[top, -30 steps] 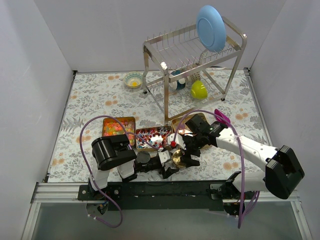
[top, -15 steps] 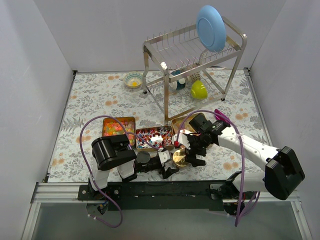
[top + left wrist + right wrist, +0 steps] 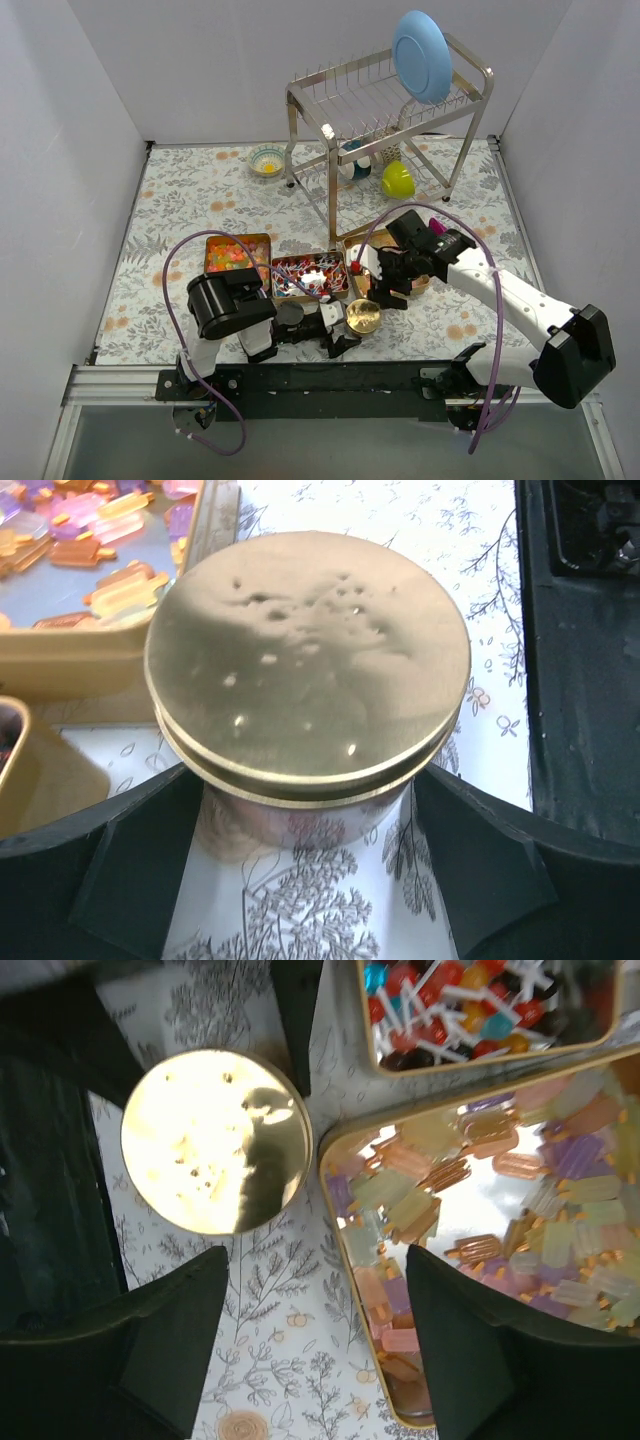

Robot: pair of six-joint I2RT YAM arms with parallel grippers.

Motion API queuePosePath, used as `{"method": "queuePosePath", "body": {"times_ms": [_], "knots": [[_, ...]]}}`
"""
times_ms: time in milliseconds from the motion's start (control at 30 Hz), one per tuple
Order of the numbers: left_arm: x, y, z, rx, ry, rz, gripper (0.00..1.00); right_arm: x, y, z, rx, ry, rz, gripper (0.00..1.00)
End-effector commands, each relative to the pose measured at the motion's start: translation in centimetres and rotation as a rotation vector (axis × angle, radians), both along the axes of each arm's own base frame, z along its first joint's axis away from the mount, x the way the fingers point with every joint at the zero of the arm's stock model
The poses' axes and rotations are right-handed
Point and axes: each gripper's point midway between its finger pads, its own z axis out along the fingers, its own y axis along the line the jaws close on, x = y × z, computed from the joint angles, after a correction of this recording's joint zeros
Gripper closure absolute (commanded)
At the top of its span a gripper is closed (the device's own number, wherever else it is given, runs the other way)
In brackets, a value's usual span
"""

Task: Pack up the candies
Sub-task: Screw the bottle lid onto the packing bottle.

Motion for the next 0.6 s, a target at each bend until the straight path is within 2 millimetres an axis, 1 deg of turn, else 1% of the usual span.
{"method": "queuePosePath", "body": {"times_ms": [0, 33, 133, 267, 400, 567], "knots": [[-0.8, -0.4, 2.7, -0.154, -0.156, -0.056, 0.13, 1.1, 3.9, 4.5, 0.193, -0.036, 0.026, 0.26], [-0.7, -0.6, 2.8, -0.160, -0.154, -0.055, 0.13, 0.6, 4.3, 4.4, 0.202, -0.006, 0.037, 0.30], [-0.6, -0.6, 2.7, -0.158, -0.146, -0.048, 0.13, -0.5, 4.4, 2.1, 0.170, 0.045, 0.074, 0.39], [-0.5, -0.8, 2.5, -0.157, -0.137, -0.040, 0.13, -1.5, 4.0, 0.2, 0.148, 0.058, 0.125, 0.41], [0.0, -1.0, 2.3, -0.154, -0.127, -0.014, 0.13, -2.5, 4.5, -0.3, 0.156, 0.080, 0.177, 0.43], [0.1, -0.7, 2.1, -0.148, -0.127, -0.007, 0.13, -3.4, 5.0, -0.6, 0.163, 0.091, 0.229, 0.43]]}}
